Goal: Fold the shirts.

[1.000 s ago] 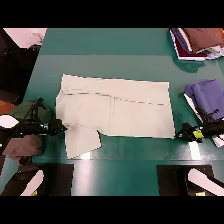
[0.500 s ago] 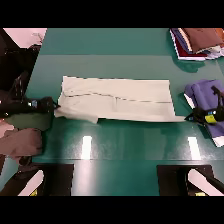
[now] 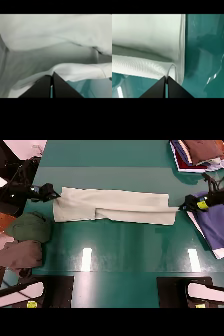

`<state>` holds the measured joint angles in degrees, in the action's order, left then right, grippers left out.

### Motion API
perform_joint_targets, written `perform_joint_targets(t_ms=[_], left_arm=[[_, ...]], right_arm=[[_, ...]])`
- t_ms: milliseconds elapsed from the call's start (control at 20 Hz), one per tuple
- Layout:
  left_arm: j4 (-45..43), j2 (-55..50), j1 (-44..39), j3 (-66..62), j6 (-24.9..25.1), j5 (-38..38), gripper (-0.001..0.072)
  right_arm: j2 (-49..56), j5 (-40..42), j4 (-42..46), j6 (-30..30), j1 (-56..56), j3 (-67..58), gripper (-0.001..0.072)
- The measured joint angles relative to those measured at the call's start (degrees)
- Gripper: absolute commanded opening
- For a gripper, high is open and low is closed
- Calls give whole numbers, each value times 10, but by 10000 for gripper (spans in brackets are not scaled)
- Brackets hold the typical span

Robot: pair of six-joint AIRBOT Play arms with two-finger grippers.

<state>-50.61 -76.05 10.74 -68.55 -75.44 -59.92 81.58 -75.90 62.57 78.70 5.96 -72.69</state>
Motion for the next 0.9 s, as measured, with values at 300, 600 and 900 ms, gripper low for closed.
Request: perform_joint_targets(t_ms=[300, 600, 900], left_arm=[[35, -130, -8, -95, 39, 50, 43], [50, -173, -32, -147, 53, 117, 553], [51, -179, -37, -198, 54, 41, 31]], right_arm=[[117, 8, 0, 32, -31, -132, 19], [181, 36, -18, 63, -34, -210, 390], [194, -30, -36, 33, 0, -194, 655]])
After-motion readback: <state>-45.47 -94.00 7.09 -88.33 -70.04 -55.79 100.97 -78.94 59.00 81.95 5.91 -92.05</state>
